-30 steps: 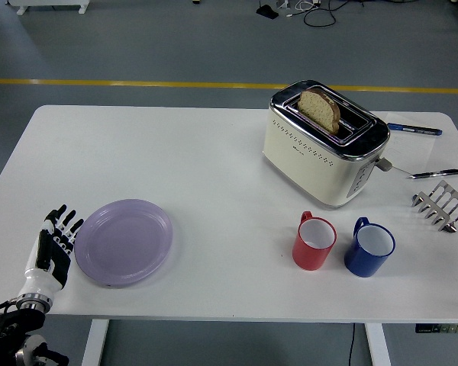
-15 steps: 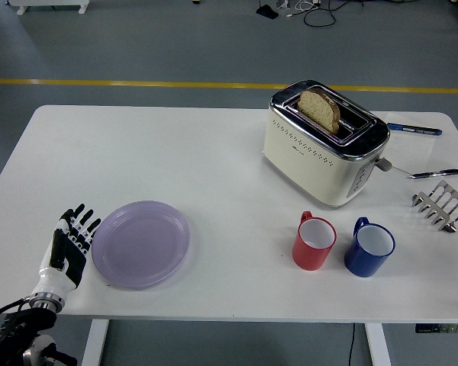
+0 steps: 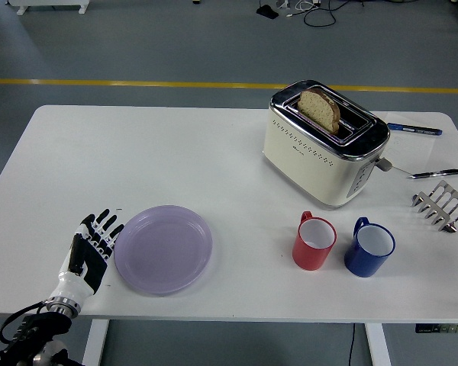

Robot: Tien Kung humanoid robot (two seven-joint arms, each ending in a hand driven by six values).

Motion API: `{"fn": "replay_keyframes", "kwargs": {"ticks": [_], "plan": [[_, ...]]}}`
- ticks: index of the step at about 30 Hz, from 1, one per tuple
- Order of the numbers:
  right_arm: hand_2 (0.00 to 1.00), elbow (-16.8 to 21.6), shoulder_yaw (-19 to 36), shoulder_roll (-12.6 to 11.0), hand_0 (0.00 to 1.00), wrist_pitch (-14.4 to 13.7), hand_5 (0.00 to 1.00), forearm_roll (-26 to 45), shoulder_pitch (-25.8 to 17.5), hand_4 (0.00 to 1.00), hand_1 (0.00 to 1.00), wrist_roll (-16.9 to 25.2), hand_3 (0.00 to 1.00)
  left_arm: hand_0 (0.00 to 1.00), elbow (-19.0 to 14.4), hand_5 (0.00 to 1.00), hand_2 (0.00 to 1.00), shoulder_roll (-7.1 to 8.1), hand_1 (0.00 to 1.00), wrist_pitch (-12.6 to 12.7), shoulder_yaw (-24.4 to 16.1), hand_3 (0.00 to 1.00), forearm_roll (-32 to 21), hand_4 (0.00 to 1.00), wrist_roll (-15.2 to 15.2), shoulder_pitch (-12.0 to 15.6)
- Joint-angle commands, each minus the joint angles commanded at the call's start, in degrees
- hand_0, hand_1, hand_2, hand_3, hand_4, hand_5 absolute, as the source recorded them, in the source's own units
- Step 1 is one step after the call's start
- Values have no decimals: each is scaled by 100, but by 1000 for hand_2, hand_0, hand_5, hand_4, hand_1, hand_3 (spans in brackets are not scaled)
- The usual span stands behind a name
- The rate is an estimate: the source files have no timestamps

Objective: Push plate across desktop,pick up the break from the machine,place the break in the plate

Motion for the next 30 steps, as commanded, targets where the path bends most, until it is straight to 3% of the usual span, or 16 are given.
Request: {"fn": "replay_keyframes", "kwargs": {"ticks": [30], "plan": [[671,-6,-13,18,724,0,611,-1,25,569,659,7,684,866,-167,998,917,134,864,-582,855,921,-869,546,248,-183]]}}
